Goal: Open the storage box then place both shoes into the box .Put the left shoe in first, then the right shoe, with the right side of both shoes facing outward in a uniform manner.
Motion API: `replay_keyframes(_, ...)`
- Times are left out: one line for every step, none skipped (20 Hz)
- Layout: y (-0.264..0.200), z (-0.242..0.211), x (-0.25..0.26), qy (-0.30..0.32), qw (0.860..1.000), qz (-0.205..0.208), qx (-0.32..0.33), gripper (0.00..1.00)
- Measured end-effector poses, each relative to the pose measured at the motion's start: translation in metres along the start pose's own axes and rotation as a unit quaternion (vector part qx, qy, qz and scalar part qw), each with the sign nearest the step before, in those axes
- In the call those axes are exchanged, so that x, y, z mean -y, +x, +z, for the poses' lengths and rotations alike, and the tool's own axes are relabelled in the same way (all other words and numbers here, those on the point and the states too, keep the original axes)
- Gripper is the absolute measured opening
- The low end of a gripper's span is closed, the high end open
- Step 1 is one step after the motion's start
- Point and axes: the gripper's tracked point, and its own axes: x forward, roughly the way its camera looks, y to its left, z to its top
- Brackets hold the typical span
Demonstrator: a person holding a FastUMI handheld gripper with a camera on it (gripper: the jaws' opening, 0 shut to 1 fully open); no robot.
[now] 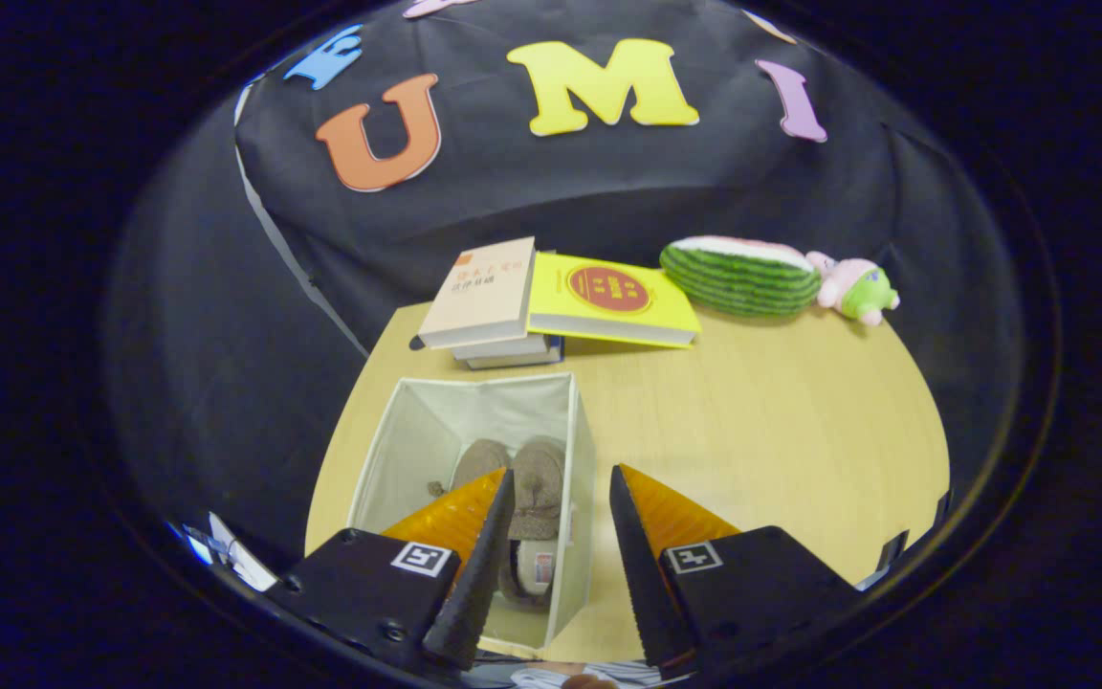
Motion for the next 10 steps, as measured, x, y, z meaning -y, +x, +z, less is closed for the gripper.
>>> replay_keyframes(-0.007, 0.009, 0.003, -0.008, 1.0, 0.0, 0.024, 0.71)
replay_keyframes(-0.018, 0.017, 0.009, -0.012, 0.999, -0.004, 0.05, 0.87)
replay_keyframes(-0.027, 0.024, 0.015, -0.016, 0.997, -0.009, 0.072, 0.88)
replay_keyframes(-0.037, 0.031, 0.018, -0.023, 0.995, -0.008, 0.095, 0.9)
replay_keyframes(-0.046, 0.036, 0.021, -0.03, 0.993, -0.006, 0.116, 0.91)
replay_keyframes(-0.058, 0.04, 0.024, -0.036, 0.99, -0.003, 0.137, 0.92)
replay_keyframes(-0.068, 0.045, 0.027, -0.042, 0.986, -0.001, 0.159, 0.93)
replay_keyframes(-0.078, 0.047, 0.032, -0.044, 0.982, -0.001, 0.181, 0.97)
replay_keyframes(-0.089, 0.048, 0.04, -0.044, 0.979, -0.007, 0.2, 0.98)
replay_keyframes(-0.1, 0.048, 0.05, -0.048, 0.975, -0.015, 0.215, 0.99)
